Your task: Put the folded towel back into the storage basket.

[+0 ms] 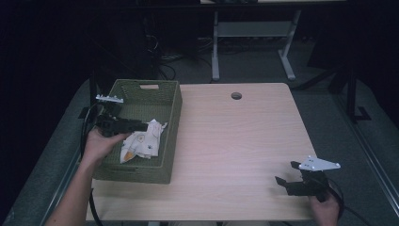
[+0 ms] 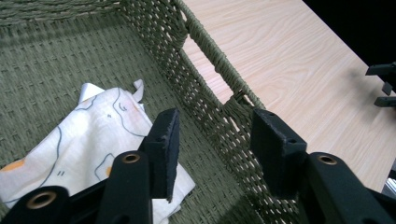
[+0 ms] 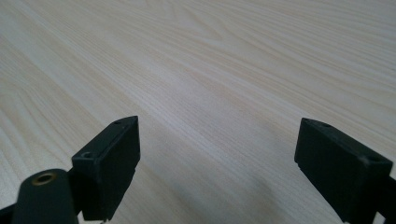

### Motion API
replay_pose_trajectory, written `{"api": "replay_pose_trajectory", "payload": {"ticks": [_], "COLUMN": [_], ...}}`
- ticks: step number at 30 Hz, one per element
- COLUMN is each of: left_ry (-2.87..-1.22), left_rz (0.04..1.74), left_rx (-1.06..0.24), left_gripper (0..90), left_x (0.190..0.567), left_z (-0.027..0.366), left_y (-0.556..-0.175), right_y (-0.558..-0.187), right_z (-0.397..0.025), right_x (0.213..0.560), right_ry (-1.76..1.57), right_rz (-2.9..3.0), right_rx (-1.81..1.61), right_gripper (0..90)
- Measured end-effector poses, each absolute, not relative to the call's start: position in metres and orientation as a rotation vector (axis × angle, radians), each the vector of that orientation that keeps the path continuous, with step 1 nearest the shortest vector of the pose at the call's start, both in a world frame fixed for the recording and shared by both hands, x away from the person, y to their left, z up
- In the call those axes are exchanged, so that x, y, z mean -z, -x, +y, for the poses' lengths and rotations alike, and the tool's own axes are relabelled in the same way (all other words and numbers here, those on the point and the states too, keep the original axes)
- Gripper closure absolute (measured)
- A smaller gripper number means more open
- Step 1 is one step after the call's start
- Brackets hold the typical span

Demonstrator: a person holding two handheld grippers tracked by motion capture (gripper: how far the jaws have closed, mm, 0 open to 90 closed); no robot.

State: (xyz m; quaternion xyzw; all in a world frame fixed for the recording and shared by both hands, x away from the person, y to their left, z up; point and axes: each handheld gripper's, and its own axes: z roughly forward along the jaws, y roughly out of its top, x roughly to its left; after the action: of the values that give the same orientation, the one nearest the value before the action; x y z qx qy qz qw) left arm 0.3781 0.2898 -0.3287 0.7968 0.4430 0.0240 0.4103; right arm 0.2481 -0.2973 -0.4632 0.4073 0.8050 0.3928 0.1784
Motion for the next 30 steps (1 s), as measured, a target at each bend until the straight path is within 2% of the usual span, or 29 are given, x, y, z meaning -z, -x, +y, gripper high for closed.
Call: {"api": "replay_pose_trajectory", "payload": {"ticks": [17,30], "left_ry": [-2.02,-2.044], "left_rz": [1.052,0.973], "left_rx": [-0.073,-0.065], "left_gripper": [43.8,43.3], "left_x": [0.321,0.312], "left_z": [0.258,0.232], "left_y": [-0.373,-0.369], "right_y": [-0.247,-0.247], "right_z": [-0.297,-0.298], "right_x": [0.462,0.462], "right_ry": [-1.139,-1.151], "right_rz": [2.277,2.267], "right_rx": [-1.112,-1.109], "right_gripper": [13.8,13.8]}}
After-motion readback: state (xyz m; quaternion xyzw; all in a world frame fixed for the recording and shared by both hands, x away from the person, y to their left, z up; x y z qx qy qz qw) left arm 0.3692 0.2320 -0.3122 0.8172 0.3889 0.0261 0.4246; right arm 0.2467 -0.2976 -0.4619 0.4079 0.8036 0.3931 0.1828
